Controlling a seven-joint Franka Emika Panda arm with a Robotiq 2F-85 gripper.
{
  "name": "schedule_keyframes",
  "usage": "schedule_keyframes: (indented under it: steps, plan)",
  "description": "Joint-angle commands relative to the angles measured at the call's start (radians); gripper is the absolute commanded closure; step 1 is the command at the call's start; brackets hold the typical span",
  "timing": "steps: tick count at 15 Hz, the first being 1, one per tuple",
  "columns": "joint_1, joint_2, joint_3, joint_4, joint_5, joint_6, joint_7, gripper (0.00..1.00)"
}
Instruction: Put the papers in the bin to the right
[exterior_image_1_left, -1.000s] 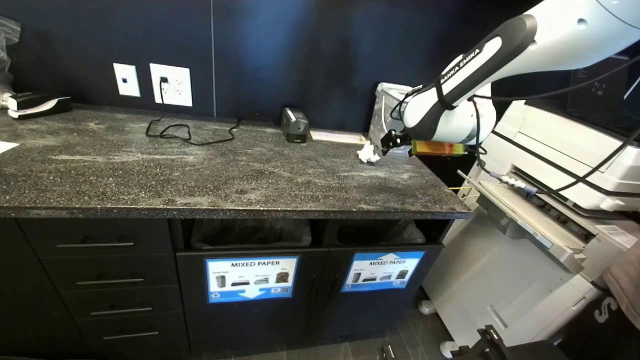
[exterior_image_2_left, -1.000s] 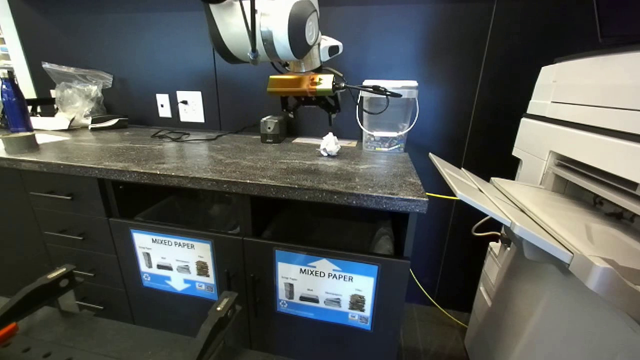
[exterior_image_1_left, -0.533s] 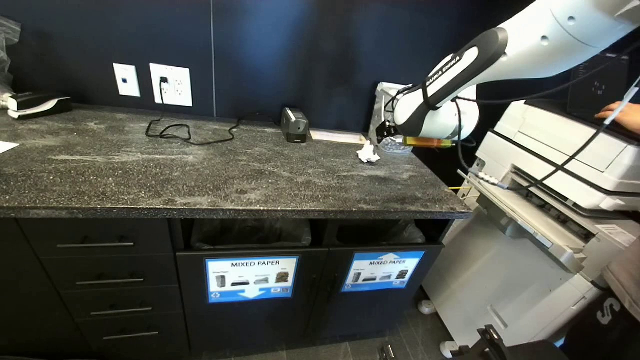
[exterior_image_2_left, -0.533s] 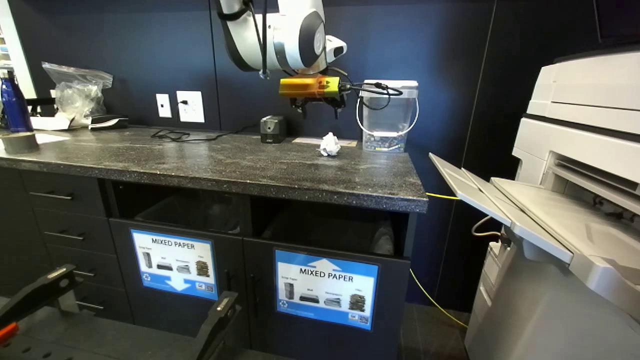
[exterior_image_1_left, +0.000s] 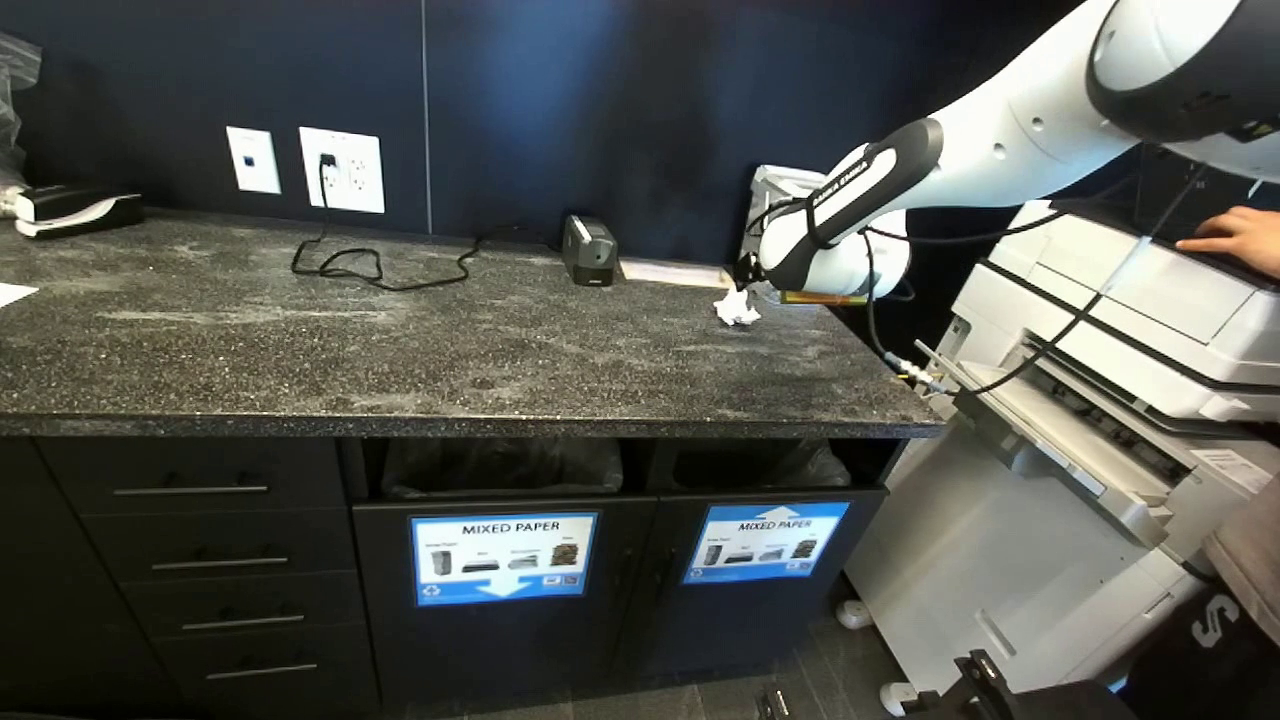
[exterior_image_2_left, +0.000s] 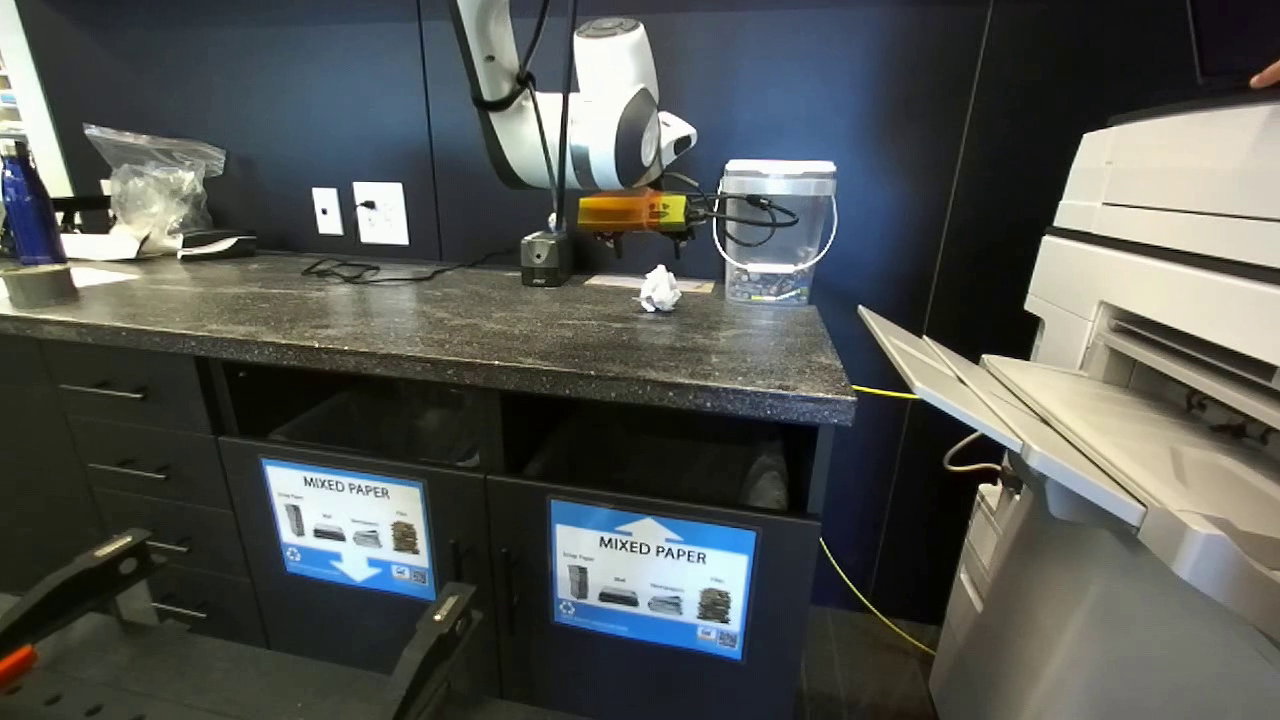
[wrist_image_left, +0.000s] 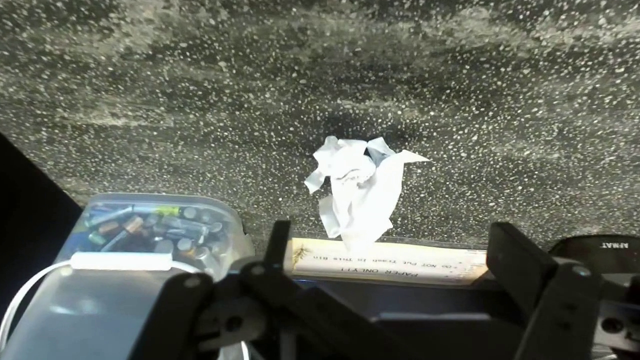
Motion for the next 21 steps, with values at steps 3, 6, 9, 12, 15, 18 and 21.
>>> schedule_keyframes:
  steps: [3,6,9,12,15,18,21]
  plan:
    - [-0.016,0.172,0.046,0.238,0.011,-0.020,-0.055,0.00]
    - [-0.013,0.238,0.049,0.325,0.008,-0.041,-0.069,0.00]
    - [-0.013,0.301,0.053,0.406,0.007,-0.053,-0.084,0.00]
    - [-0.009,0.360,0.051,0.492,0.008,-0.076,-0.094,0.00]
    - [-0.009,0.409,0.051,0.564,0.010,-0.099,-0.103,0.00]
    - [-0.007,0.455,0.050,0.631,0.012,-0.124,-0.112,0.00]
    - [-0.012,0.492,0.062,0.688,0.017,-0.145,-0.126,0.00]
